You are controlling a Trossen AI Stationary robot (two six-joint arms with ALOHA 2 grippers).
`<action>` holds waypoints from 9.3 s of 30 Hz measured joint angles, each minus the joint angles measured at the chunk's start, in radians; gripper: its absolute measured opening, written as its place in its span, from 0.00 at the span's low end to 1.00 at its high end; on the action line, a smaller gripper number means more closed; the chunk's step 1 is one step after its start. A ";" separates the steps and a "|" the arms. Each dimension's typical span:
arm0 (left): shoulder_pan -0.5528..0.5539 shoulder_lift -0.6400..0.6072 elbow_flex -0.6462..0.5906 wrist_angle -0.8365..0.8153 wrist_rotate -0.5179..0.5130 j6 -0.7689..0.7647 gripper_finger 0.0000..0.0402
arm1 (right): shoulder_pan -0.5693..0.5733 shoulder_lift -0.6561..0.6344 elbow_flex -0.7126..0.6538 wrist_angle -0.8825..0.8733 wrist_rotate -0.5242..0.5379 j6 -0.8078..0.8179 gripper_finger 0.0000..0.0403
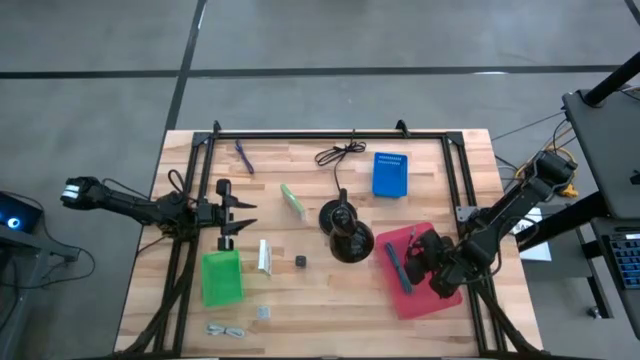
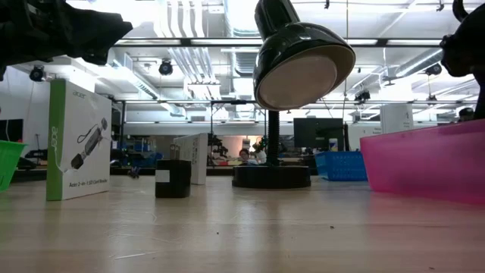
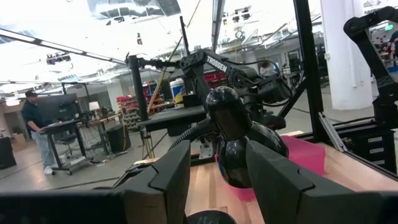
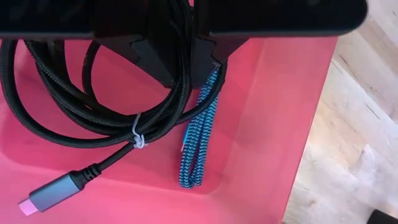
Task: Pick and place items into bin
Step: Put the black charger cable into the red bin, then put the purple charger cable into the red bin
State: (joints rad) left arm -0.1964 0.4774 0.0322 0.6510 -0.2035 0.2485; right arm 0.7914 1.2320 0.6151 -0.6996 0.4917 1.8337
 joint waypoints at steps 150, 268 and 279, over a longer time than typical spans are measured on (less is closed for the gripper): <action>0.788 0.643 0.952 -1.152 -0.387 -0.476 0.35 | -0.284 -0.472 -0.591 1.685 -0.149 -2.628 0.11; 1.127 1.322 1.006 -1.213 -0.192 -0.842 0.04 | -0.284 -0.471 -0.591 1.673 -0.149 -2.630 0.11; 1.127 1.203 1.007 -1.317 -0.097 -0.753 0.01 | -0.284 -0.471 -0.591 1.672 -0.149 -2.630 0.11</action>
State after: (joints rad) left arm 0.9302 1.6800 1.0389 -0.6664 -0.3010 -0.5042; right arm 0.5076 0.7609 0.0242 0.9726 0.3429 -0.7963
